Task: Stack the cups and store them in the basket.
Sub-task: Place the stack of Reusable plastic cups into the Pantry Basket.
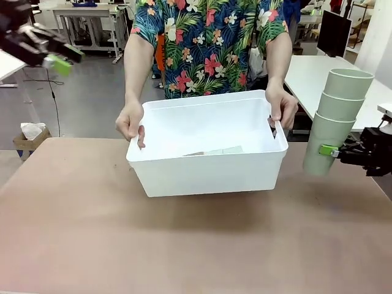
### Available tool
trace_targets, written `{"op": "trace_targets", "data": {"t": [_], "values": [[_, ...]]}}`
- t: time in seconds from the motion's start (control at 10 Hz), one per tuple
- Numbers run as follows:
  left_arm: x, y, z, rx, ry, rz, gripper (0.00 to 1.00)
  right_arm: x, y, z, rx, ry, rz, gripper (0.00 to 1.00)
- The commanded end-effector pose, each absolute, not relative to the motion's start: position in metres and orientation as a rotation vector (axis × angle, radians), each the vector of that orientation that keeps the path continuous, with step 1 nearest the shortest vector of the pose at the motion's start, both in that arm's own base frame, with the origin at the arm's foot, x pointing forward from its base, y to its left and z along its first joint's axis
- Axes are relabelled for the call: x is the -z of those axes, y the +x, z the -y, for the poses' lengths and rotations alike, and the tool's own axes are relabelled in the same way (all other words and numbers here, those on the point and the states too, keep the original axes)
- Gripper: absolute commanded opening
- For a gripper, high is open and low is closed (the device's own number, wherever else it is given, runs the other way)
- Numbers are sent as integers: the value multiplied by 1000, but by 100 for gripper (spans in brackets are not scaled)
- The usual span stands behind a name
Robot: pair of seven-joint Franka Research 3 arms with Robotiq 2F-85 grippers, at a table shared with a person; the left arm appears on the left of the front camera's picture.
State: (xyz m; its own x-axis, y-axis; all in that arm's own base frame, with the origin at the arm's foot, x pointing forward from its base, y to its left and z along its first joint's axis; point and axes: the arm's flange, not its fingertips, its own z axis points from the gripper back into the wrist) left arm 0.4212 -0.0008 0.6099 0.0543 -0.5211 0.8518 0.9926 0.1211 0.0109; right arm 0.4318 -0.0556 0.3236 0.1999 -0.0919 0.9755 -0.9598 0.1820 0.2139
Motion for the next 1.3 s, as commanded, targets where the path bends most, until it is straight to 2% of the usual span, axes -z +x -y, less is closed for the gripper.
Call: {"op": "trace_targets", "data": {"t": [0.0,0.2,0.3,1.2], "values": [[-590,417,-16,1302,-756,870,100,-329,432,54,-890,1208,1198,86],[-585,411,-33,1298,-733,918,100,-329,432,54,-890,1208,1198,86],[-588,416,-34,1289,-732,853,100,-329,432,54,-890,1208,1198,86],[-588,416,-34,1289,-732,853,100,-329,432,54,-890,1208,1198,86]]}}
